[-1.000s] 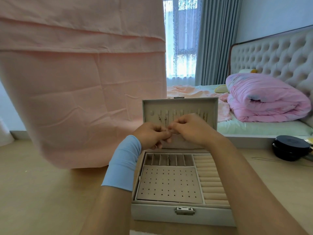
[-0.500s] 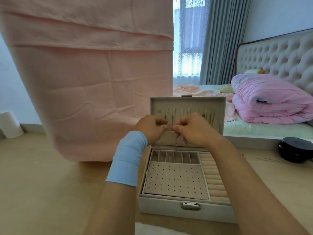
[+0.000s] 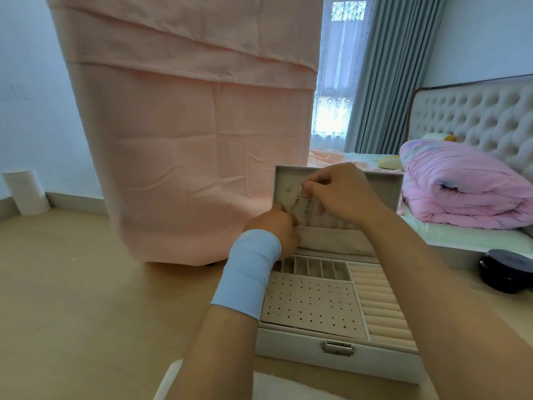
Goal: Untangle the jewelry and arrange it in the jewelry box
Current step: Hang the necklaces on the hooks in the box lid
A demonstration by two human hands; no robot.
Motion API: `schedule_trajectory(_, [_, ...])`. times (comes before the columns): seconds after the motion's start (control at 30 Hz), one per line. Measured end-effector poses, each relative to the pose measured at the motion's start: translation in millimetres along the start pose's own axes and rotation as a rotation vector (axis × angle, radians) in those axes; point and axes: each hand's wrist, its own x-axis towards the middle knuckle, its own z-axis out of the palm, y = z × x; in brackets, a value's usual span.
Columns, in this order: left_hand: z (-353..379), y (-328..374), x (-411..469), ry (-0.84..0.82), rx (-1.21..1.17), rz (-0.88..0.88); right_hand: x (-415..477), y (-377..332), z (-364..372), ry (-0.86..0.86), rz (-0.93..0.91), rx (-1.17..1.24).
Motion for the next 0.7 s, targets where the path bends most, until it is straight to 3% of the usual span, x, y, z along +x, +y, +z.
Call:
schedule_trajectory(0.2, [-3,-5,2,-0.005,-0.043,-0.02,7,7,8,-0.01,0.007,-0.069])
schedule_trajectory(0.37, [-8,-7,2,-0.006,-0.129,-0.033,-1,21,27,-0.176,0.04,-0.06])
schedule_trajectory(0.5, [-10,-7,0,-0.003,-0.181,-0.028,-5,28,24,-0.15,0.008,-0.133])
schedule_trajectory(0.7, [-9,-1,-3,0.001,-0.203,-0.02,-16,38,22,-0.269,-0.01,-0.13])
